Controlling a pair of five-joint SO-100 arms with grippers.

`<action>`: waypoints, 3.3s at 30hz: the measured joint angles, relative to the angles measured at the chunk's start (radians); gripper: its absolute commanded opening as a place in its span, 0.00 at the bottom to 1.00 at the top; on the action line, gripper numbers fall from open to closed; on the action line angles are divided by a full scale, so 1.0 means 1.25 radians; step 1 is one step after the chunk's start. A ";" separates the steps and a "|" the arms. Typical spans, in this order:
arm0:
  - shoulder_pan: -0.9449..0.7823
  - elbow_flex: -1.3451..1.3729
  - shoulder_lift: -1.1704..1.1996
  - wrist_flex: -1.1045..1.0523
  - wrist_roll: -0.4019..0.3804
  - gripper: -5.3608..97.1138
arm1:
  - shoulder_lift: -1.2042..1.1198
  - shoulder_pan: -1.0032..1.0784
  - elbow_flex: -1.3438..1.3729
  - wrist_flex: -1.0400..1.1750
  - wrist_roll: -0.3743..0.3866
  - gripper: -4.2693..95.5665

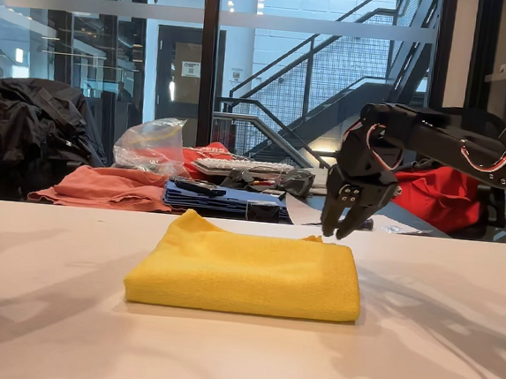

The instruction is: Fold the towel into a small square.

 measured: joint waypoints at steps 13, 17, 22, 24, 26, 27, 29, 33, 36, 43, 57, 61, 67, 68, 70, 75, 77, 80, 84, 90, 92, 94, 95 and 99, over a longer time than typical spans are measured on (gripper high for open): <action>0.006 0.000 -0.005 0.011 -0.211 0.11 | 0.007 0.001 0.000 0.001 0.000 0.28; 0.007 0.000 -0.005 0.011 -0.212 0.11 | 0.010 0.001 0.000 0.001 0.000 0.28; 0.016 0.000 -0.005 0.011 -0.212 0.11 | 0.007 0.001 0.000 0.001 0.000 0.28; 0.015 0.000 -0.005 0.011 -0.218 0.11 | 0.007 0.001 0.000 0.001 0.000 0.28; 0.026 0.000 -0.005 0.011 -0.221 0.11 | 0.005 0.001 0.000 0.001 0.000 0.28; 0.034 0.000 -0.005 0.011 -0.225 0.11 | 0.004 0.001 0.000 0.001 0.000 0.28; 0.032 0.000 -0.005 0.011 -0.225 0.11 | 0.004 0.001 0.000 0.001 0.000 0.28; 0.007 0.000 -0.005 0.011 -0.247 0.11 | -0.005 0.001 0.000 0.001 0.000 0.28; 0.016 0.000 -0.005 0.012 -0.295 0.11 | -0.009 0.001 0.000 0.001 0.000 0.28; 0.025 0.000 -0.020 0.012 -0.339 0.11 | -0.007 0.001 0.000 0.001 0.000 0.28; 0.023 0.000 -0.025 0.012 -0.335 0.11 | -0.010 0.001 0.000 0.001 0.000 0.28; 0.032 0.000 -0.025 0.004 -0.337 0.11 | -0.012 0.001 0.000 0.001 0.000 0.28; 0.027 0.000 -0.025 -0.001 -0.341 0.11 | -0.049 0.001 0.000 0.001 0.040 0.28; 0.021 0.000 -0.025 -0.001 -0.341 0.11 | -0.063 0.000 0.000 0.001 0.050 0.28; 0.007 0.000 -0.025 -0.001 -0.341 0.11 | -0.072 0.002 0.001 0.000 0.060 0.28; 0.009 0.000 -0.025 0.000 -0.341 0.11 | -0.079 0.000 0.000 -0.002 0.064 0.28; 0.006 0.000 -0.025 0.000 -0.341 0.11 | -0.079 0.002 0.000 -0.002 0.061 0.28; -0.004 0.000 -0.025 0.001 -0.340 0.11 | -0.079 0.004 0.000 -0.002 0.064 0.28; 0.001 0.000 -0.025 0.001 -0.341 0.11 | -0.079 0.004 0.000 -0.002 0.063 0.28; -0.001 0.000 -0.025 0.001 -0.341 0.11 | -0.081 0.004 0.000 -0.002 0.063 0.28; -0.006 0.000 -0.025 0.001 -0.341 0.11 | -0.081 0.004 0.000 -0.006 0.063 0.28; -0.023 0.000 -0.025 0.000 -0.341 0.11 | -0.081 0.005 0.000 -0.007 0.063 0.28; -0.026 0.000 -0.025 0.000 -0.341 0.11 | -0.081 0.004 0.000 -0.007 0.063 0.28; -0.021 0.000 -0.025 0.000 -0.341 0.11 | -0.081 0.002 0.000 -0.007 0.063 0.28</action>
